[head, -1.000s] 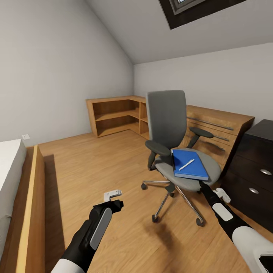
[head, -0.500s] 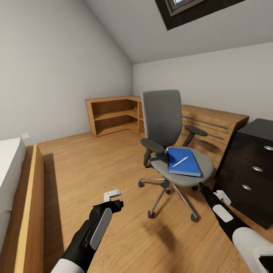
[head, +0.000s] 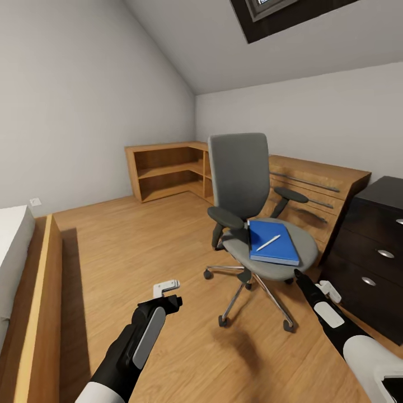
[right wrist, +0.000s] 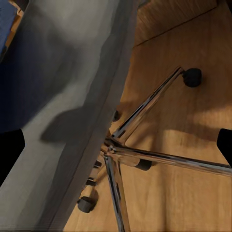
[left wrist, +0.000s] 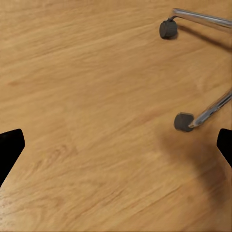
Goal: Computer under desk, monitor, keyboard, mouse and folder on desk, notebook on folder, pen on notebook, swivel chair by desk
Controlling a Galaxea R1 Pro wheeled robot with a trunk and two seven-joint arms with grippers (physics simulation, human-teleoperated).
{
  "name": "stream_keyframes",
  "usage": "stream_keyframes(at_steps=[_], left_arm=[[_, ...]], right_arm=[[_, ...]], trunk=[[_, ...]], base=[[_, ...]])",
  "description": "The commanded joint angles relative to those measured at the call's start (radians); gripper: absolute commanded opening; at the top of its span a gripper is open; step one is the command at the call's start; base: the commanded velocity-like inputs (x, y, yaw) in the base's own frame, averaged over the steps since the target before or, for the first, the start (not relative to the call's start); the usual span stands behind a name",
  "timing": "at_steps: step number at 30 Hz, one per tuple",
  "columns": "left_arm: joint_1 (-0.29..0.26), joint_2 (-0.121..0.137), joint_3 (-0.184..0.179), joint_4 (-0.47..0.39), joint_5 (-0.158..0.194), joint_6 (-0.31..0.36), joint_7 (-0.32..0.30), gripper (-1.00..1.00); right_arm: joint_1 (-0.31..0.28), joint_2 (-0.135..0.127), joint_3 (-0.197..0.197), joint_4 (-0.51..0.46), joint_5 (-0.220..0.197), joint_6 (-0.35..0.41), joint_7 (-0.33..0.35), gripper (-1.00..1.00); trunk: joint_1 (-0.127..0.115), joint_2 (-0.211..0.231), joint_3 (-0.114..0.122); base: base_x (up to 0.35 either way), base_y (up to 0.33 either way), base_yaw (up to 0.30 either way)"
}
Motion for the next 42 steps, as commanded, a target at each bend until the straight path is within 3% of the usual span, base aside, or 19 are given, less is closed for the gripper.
stream_keyframes(at_steps=[1,16,42], left_arm=[[-0.001,0.000,-0.002,-0.001,0.010,0.001,0.010,1.00],[-0.001,0.000,-0.003,-0.001,0.010,0.001,0.008,1.00],[-0.001,0.000,-0.003,-0.001,0.009,0.001,0.011,1.00]], right_arm=[[0.000,-0.001,0.011,0.003,-0.013,-0.005,0.003,1.00],[0.000,-0.001,0.012,0.003,-0.011,-0.007,0.003,1.00],[0.000,0.007,0.012,0.003,-0.010,-0.007,0.005,1.00]], trunk=[[0.000,0.000,-0.001],[0.000,0.000,-0.008],[0.000,0.000,-0.015]], base=[[0.078,0.000,0.013],[0.096,0.000,0.088],[0.243,0.000,0.086]])
